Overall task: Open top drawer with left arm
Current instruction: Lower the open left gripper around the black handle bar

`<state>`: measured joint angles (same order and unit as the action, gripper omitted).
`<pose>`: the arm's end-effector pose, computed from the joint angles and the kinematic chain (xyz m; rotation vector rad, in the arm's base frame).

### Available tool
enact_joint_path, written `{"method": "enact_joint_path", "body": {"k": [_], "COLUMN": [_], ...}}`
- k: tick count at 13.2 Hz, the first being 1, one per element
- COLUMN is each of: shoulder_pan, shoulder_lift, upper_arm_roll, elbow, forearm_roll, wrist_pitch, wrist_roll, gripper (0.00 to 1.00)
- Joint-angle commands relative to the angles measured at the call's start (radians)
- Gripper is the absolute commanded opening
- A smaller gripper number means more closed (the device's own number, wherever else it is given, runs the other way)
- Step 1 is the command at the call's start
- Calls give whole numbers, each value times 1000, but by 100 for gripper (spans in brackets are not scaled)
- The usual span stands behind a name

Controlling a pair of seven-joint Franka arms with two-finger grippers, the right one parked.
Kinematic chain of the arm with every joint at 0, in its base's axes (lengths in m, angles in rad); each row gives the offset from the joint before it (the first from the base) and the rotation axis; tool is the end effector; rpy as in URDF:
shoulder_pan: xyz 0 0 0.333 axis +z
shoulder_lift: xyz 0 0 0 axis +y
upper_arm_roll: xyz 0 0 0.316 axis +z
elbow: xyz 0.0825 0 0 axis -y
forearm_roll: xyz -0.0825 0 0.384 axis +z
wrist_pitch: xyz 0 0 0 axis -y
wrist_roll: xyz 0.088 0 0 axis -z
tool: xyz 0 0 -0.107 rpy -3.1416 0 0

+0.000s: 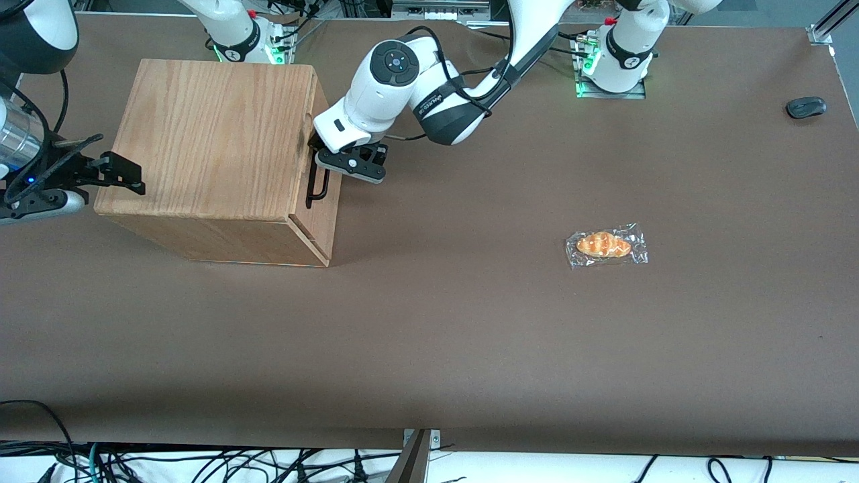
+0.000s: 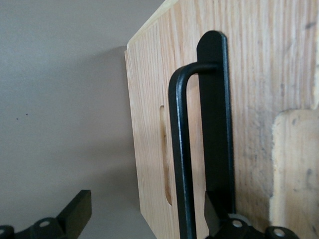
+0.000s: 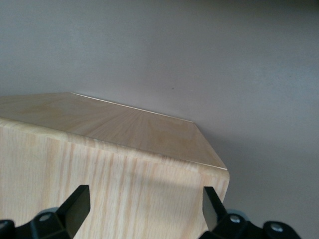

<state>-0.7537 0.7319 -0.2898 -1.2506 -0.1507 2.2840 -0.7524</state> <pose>0.4394 -0.6356 0.3753 2.6912 -0.1447 -0.0521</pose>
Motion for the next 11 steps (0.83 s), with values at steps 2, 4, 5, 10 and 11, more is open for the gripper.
{"method": "enact_joint_path", "body": {"k": [2, 4, 5, 10, 11], "shoulder_pan": [-26, -26, -26, -26, -26], "shoulder_lift": [27, 29, 29, 29, 29], "upper_arm_roll": [9, 9, 9, 9, 9], "elbow": [30, 28, 30, 30, 30], "forearm_roll": [34, 34, 34, 33, 33], "wrist_pitch": [-1, -1, -1, -1, -1], "wrist_roll": [15, 15, 15, 5, 5], "gripper": [100, 100, 97, 60, 57]}}
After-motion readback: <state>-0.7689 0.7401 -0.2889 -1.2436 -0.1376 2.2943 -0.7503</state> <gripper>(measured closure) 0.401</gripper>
